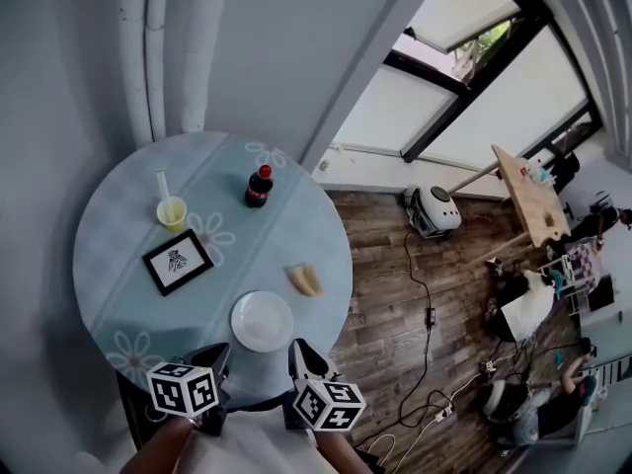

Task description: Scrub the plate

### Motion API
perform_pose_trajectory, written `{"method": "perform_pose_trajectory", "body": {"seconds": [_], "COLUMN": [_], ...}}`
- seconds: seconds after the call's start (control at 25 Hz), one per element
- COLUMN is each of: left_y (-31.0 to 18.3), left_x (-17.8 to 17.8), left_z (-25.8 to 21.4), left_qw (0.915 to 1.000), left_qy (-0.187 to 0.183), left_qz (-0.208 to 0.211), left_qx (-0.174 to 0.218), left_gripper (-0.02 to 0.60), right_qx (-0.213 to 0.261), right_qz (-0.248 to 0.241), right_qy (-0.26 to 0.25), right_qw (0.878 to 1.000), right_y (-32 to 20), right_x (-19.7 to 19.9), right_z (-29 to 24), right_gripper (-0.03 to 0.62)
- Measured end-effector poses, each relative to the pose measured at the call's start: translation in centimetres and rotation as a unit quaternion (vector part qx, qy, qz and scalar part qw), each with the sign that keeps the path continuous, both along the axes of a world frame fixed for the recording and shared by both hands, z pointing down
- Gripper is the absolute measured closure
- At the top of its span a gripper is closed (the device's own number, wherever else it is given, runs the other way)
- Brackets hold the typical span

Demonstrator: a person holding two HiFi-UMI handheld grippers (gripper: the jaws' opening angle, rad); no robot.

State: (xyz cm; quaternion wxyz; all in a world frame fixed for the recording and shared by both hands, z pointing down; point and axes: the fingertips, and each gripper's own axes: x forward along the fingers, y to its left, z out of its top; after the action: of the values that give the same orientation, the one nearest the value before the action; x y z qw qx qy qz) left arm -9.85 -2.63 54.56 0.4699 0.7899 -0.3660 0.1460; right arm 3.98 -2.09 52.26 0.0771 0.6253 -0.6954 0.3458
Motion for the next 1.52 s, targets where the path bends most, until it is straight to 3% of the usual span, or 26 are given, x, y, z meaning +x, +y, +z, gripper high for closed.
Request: {"method": "perform_pose_trajectory", "body": {"seconds": [0.32, 0.64, 0.88, 1.52], "left_y": [-0.3, -0.5, -0.5, 0.3], "left_x": [0.9, -0.3, -1.1, -2.3], "left_z": [-0.4, -0.2, -0.4, -0.9], "left_qw": [0.9997, 0.9972, 0.9945, 0.9868], "left_qy": [0.001, -0.014, -0.028, -0.047], "left_qz": [-0.024, -0.073, -0.1, -0.155], "left_qx": [-0.003, -0.006, -0.005, -0.012], "left_gripper": [0.574, 0.574, 0.574, 0.574], "right_qx": [-0.001, 0.0, 0.002, -0.024], "right_qz": [-0.038, -0.062, -0.102, -0.206], "right_qy": [0.026, 0.029, 0.05, 0.161], "right_qw": [0.999, 0.998, 0.994, 0.965], "right_y": [-1.7, -3.9, -5.7, -9.8], "right_x": [1.3, 2.8, 3.9, 5.5], "right_z": [-0.8, -0.3, 0.3, 4.6], "right_gripper": [0.556, 0.548, 0.45, 0.41]}}
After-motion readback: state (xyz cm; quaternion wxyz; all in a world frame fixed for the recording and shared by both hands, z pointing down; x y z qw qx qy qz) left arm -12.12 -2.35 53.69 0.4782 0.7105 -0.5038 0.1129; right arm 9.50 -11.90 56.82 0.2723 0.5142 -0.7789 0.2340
